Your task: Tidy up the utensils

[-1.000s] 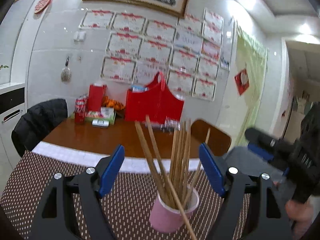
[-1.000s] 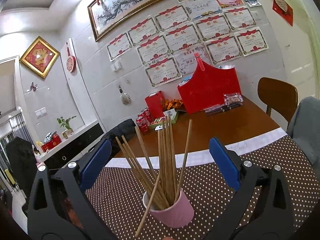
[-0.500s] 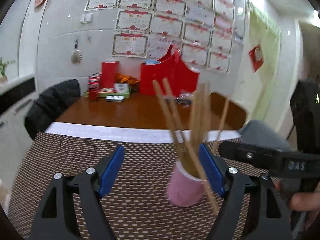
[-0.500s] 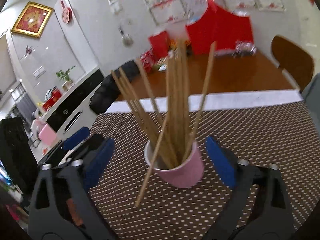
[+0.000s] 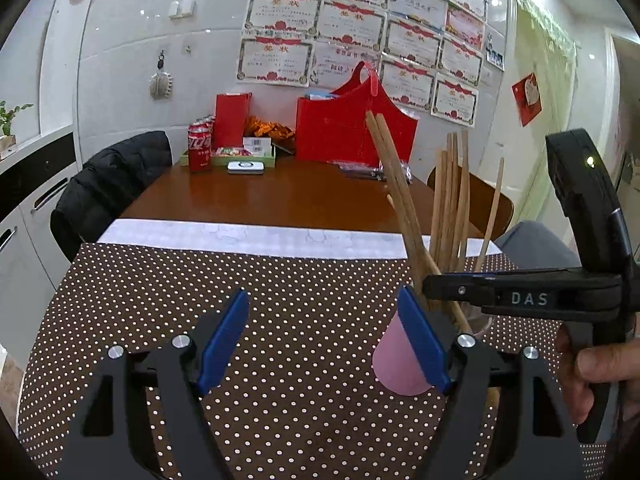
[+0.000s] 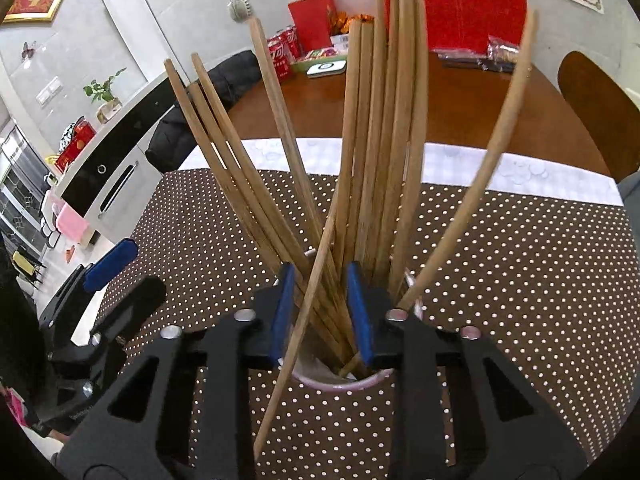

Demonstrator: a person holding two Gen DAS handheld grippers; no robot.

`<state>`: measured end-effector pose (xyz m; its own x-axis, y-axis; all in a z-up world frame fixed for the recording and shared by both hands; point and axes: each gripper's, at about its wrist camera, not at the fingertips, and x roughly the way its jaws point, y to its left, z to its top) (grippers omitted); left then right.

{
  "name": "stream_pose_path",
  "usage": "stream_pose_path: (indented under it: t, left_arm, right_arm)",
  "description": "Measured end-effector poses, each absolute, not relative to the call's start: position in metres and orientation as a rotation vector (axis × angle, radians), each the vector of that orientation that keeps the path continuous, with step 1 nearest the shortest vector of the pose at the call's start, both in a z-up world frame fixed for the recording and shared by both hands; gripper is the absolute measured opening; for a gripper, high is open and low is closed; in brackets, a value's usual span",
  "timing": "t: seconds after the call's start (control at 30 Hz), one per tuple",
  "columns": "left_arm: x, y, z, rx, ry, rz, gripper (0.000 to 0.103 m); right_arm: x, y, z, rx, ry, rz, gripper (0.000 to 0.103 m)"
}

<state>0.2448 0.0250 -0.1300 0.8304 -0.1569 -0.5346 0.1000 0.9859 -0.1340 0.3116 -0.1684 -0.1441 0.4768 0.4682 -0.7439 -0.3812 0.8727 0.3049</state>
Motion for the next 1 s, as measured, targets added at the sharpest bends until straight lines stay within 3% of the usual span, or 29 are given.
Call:
stream_pose_path:
  t: [0.37,0.7,0.87,1.0]
  left_arm:
    - [0.273,0.011,-0.143,-0.151,0.692,-0.214,0.075]
    - [0.288,-0.014,-0.14,-0.14,0.75,-0.221,0.075]
    - [0.301,-0.027,-0.146,-0.117,0.81,-0.21,0.039]
    - [0.305,-0.041,-0.15,-0.073,0.829,-0.216,0.021]
  right_arm:
    - [0.299,-0.184,-0.137,0.203,0.877,0.556,0.006]
    - [0.276,-0.224,-0.108,0.348,0.655,0.581,0.005]
    - [0.264,-0.242,-0.087,0.39,0.482,0.582,0.005]
    - [0.259,-0.247,-0.075,0.401,0.359,0.58,0.005]
